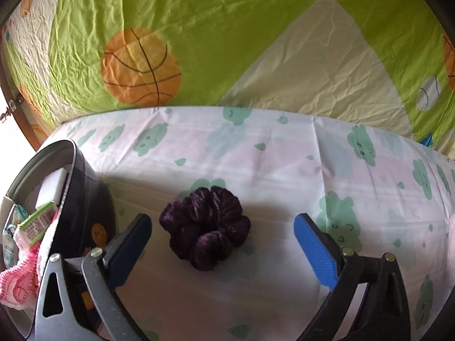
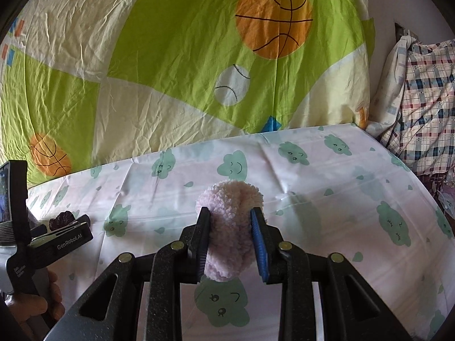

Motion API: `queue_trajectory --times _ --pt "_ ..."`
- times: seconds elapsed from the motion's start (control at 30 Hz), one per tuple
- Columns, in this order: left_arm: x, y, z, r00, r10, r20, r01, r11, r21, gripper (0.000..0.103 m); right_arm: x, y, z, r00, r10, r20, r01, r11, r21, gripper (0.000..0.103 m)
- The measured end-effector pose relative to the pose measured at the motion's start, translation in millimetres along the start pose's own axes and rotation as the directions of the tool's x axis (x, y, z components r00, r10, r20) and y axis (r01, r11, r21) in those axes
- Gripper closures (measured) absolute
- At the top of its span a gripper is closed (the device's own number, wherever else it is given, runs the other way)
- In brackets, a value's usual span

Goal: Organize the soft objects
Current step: 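Grasp the pink fuzzy sock with the right gripper while the left gripper grasps the purple scrunchie, then lift the sock and scrunchie and carry both toward the tin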

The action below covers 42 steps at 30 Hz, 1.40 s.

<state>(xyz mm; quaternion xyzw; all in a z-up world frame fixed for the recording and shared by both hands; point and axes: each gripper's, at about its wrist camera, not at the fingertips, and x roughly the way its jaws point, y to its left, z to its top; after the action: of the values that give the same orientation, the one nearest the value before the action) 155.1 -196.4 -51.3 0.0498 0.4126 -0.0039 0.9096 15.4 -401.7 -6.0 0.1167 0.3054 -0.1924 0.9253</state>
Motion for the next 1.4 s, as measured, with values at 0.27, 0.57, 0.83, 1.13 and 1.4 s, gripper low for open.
queue_trajectory --times 0.27,0.57,0.83,1.13,1.4 --pt "10.6 5.3 -4.4 0.992 -0.119 -0.048 0.117 0.992 -0.041 0.042 -0.5 -0.8 -0.2 1.000 0.001 0.002 -0.001 1.000 0.008 0.073" --pt "-7.8 -3.6 -10.8 0.971 -0.240 0.001 0.240 0.971 0.017 0.064 0.2 -0.6 -1.2 0.999 -0.027 0.018 0.027 1.000 -0.004 0.073" --pt "-36.0 -21.4 -20.9 0.963 -0.261 0.064 0.254 0.962 0.097 0.064 -3.5 0.0 -0.2 0.995 -0.074 0.060 0.076 0.997 -0.034 0.073" --pt "-50.5 -35.6 -33.6 0.954 -0.292 0.062 0.282 0.950 0.134 0.064 -0.2 -6.6 0.3 0.996 -0.071 0.053 0.072 0.997 -0.022 0.073" --pt "-70.3 -28.4 -44.7 0.950 -0.294 0.106 0.278 0.949 0.146 0.064 -16.0 -11.8 -0.1 0.990 0.076 0.119 -0.080 0.996 0.033 0.073"
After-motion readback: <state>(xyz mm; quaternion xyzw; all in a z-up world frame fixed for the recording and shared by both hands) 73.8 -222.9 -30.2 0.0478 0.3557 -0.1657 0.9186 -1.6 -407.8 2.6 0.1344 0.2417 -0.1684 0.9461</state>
